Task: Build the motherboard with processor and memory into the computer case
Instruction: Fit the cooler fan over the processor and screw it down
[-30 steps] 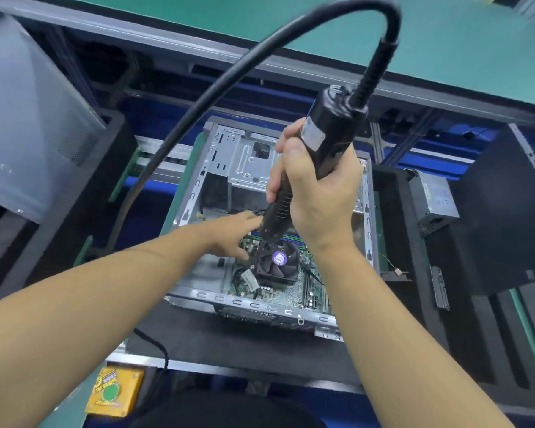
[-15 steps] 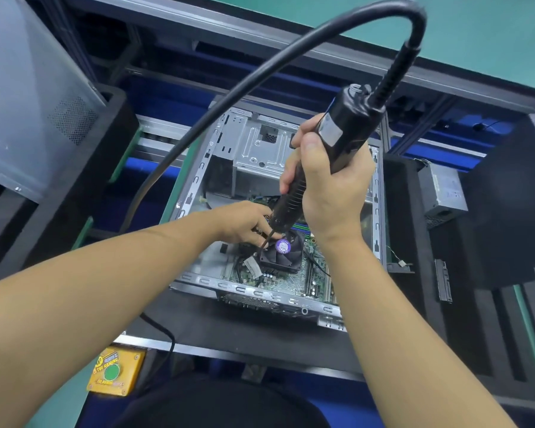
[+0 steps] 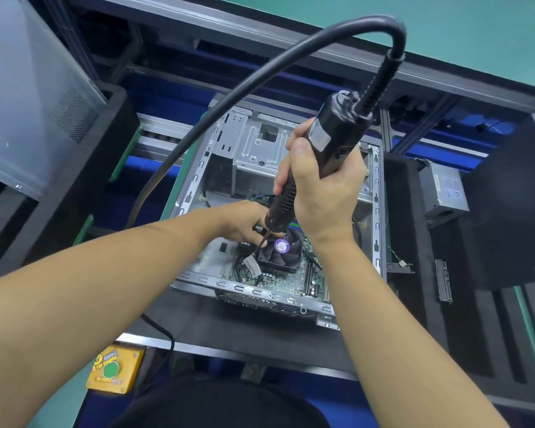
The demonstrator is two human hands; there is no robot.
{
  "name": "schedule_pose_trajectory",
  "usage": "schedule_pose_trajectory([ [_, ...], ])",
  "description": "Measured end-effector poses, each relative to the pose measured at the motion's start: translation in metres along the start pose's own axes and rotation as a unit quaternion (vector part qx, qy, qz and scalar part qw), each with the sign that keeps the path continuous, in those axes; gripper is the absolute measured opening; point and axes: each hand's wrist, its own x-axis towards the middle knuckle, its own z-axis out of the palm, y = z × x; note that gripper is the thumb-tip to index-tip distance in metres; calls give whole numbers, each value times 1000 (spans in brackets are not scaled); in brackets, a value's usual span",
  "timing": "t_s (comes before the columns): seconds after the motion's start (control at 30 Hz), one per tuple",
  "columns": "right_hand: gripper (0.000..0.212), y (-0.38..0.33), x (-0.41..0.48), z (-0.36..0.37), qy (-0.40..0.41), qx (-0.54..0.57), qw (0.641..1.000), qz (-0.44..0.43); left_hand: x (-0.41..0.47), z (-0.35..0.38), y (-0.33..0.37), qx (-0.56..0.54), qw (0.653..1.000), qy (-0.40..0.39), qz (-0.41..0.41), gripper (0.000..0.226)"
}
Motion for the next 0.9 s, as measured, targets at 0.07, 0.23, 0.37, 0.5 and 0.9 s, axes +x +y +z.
schedule_pose_trajectory([
  [0.07, 26, 1, 0, 0, -4, -7, 1000, 0, 0, 0, 0, -3, 1000, 7, -6, 42],
  [0.23, 39, 5, -9, 0, -1, -37, 999, 1, -1, 3, 1, 9, 1000, 16, -12, 27],
  [0.37, 33, 9, -26, -2, -18, -46, 999, 1, 1, 6, 1, -16, 999, 13, -49, 28],
  [0.5, 33, 9, -23, -4, -18, -53, 998, 6, 1, 5, 3, -2, 998, 7, -55, 28],
  [0.9, 29, 12, -17, 6, -60, -63, 996, 9, -8, 3, 12, -20, 999, 20, -44, 16],
])
